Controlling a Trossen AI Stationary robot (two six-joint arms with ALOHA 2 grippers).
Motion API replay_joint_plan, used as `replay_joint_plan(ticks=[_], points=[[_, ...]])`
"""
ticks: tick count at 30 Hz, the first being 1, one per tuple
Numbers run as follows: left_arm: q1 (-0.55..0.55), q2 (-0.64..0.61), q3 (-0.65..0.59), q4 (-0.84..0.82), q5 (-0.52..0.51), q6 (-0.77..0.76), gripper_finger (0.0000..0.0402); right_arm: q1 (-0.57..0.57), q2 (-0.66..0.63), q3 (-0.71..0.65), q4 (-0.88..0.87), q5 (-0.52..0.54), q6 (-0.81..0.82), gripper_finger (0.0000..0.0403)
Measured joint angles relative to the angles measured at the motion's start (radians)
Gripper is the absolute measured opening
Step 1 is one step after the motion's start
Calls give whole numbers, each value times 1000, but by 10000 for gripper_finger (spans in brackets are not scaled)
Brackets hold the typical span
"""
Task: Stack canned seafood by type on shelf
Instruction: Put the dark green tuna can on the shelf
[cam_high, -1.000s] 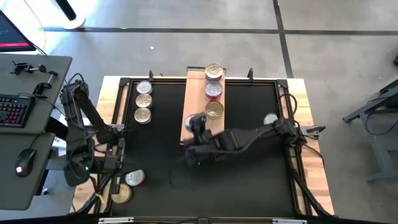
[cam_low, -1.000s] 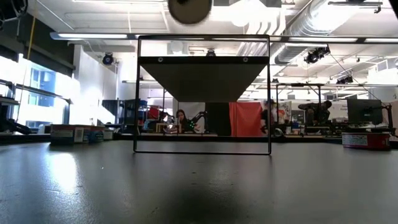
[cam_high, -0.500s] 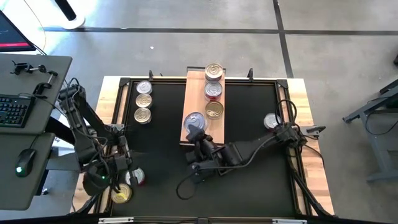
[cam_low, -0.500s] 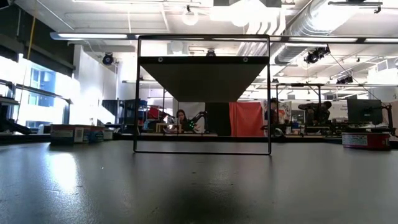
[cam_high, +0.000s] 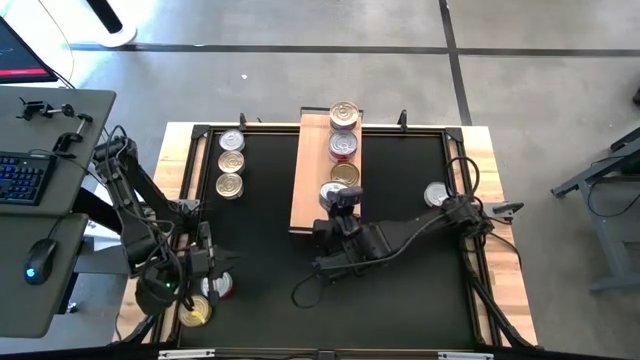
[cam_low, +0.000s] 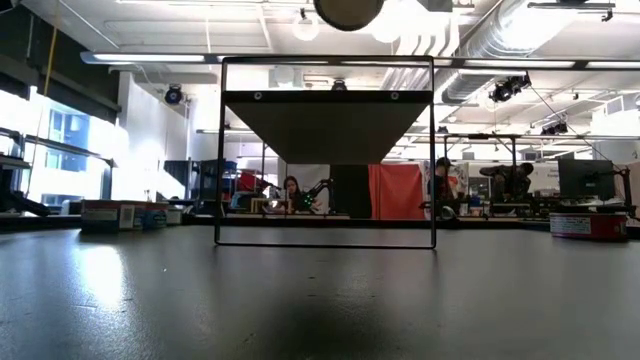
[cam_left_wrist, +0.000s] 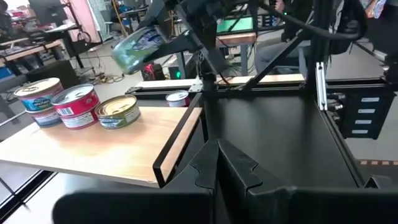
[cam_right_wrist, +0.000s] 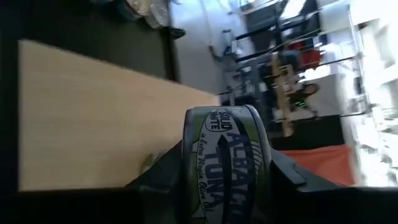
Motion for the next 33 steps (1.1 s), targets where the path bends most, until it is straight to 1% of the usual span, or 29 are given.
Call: replay_joint_plan(ticks=[3, 4, 5, 8, 10, 13, 16, 19, 21, 24, 26, 28, 33], points=[[10, 1, 0, -6, 2, -9, 0, -2, -14, -15, -9, -103, 125, 119], [15, 1, 0, -8, 2, -18, 0, -3, -20, -28, -10, -140, 145, 119], [21, 1, 0, -8, 5, -31, 0, -4, -32, -48, -13, -153, 158, 119], [31, 0, 0, -9, 10, -61, 0, -5, -119, -169, -12, -123, 209, 119], [36, 0, 0, -8, 10, -69, 0, -2, -205, -274, -13, -110, 283, 119], [42, 0, 0, -8, 9, -70, 0, 15, -340, -443, -16, -119, 406, 119], [57, 0, 0, -9, 8, -70, 0, 31, -438, -566, -3, -147, 427, 119], [77, 0, 0, -9, 8, -71, 0, 24, -478, -629, 104, -165, 355, 119], [90, 0, 0, -9, 8, -77, 0, 13, -477, -651, 221, -176, 234, 119], [108, 0, 0, -9, 10, -77, 0, -3, -458, -683, 413, -218, 2, 119], [117, 0, 0, -10, 13, -77, 0, -11, -439, -695, 499, -246, -97, 119], [124, 0, 0, -10, 25, -77, 0, -20, -426, -702, 528, -262, -140, 119], [134, 0, 0, -8, 91, -88, 0, -32, -421, -702, 533, -263, -140, 119]])
